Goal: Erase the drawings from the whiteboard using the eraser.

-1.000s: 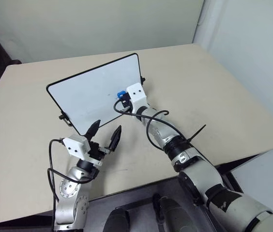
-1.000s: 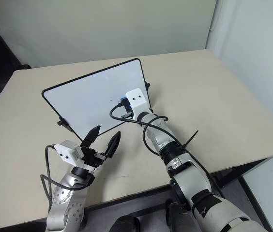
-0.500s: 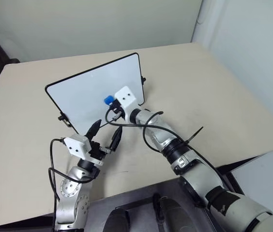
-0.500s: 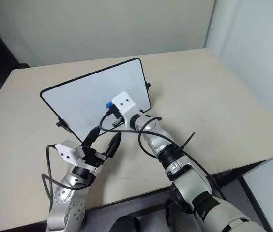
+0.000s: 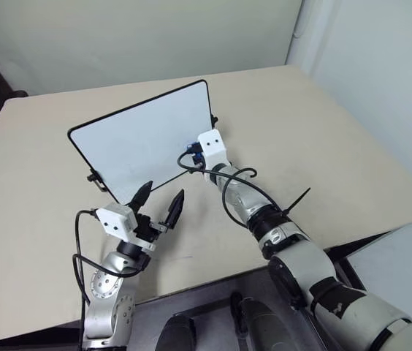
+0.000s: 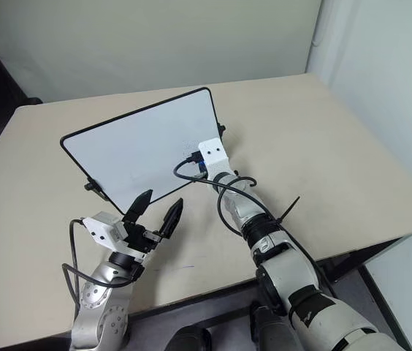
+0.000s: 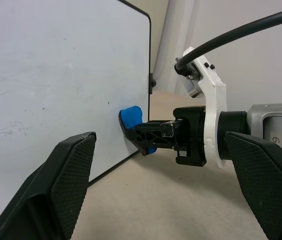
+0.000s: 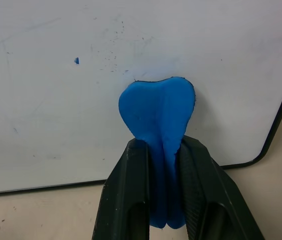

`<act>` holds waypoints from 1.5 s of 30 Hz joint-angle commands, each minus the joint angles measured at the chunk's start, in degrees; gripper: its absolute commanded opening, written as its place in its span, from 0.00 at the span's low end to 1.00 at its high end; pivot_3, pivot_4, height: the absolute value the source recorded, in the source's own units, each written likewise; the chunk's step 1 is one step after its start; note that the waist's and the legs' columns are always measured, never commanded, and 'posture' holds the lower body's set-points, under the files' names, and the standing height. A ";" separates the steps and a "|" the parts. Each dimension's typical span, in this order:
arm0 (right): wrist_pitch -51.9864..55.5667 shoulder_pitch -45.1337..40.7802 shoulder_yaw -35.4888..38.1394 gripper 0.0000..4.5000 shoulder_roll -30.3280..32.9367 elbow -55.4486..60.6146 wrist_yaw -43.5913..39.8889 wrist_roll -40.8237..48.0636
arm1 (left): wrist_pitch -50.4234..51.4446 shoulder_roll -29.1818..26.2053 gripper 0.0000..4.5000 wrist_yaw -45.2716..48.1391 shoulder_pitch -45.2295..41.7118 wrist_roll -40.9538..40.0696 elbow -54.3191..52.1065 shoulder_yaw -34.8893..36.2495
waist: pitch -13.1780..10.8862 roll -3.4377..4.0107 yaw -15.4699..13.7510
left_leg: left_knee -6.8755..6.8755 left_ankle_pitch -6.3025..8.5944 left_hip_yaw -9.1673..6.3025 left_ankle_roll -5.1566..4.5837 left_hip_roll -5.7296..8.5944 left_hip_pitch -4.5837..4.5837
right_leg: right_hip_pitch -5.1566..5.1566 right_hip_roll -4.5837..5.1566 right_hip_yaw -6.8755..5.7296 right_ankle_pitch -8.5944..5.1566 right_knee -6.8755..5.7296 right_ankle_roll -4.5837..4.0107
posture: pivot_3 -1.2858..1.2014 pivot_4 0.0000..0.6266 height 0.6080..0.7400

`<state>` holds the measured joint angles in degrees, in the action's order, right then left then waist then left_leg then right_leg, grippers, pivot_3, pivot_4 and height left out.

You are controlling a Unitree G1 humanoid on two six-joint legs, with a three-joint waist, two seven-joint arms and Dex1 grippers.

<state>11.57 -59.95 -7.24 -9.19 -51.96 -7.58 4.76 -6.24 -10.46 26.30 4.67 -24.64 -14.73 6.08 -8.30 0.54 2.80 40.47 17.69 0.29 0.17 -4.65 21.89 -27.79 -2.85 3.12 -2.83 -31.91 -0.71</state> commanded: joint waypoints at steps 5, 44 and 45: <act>0.74 3.09 -5.72 0.10 -5.49 12.43 -9.10 0.01 | -0.77 -0.14 1.00 0.50 -0.34 -0.23 -2.13 -0.03 | 0.00 0.00 0.84 | -0.01 0.18 0.12 0.25 -0.04 0.06 | -0.27 -0.02 0.00 0.08 0.02 -0.08 | 0.52 0.24 1.00; 4.04 1.35 -3.35 0.10 -4.90 12.25 -6.91 1.46 | -0.79 0.26 1.00 1.46 -1.57 -0.40 -0.94 -0.38 | 0.02 -0.04 -0.07 | 0.40 0.24 0.20 0.33 -0.05 0.05 | -0.23 -0.02 0.02 0.34 -0.01 -0.17 | 0.52 0.24 1.00; 4.36 1.67 -3.84 0.10 -5.08 13.13 -7.91 1.70 | -0.80 0.27 1.00 1.48 -1.60 -0.38 -0.90 -0.39 | 0.02 -0.04 0.12 | 0.41 0.25 0.21 0.33 -0.04 0.06 | -0.25 -0.02 0.01 0.34 -0.01 -0.17 | 0.52 0.24 1.00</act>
<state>16.09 -58.86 -9.73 -8.93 -43.06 -12.90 5.89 -6.22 -10.25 27.44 3.58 -24.78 -14.70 5.65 -8.28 0.50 2.91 40.88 17.96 0.51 0.51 -4.70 21.95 -28.06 -2.89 3.12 -2.49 -31.92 -0.87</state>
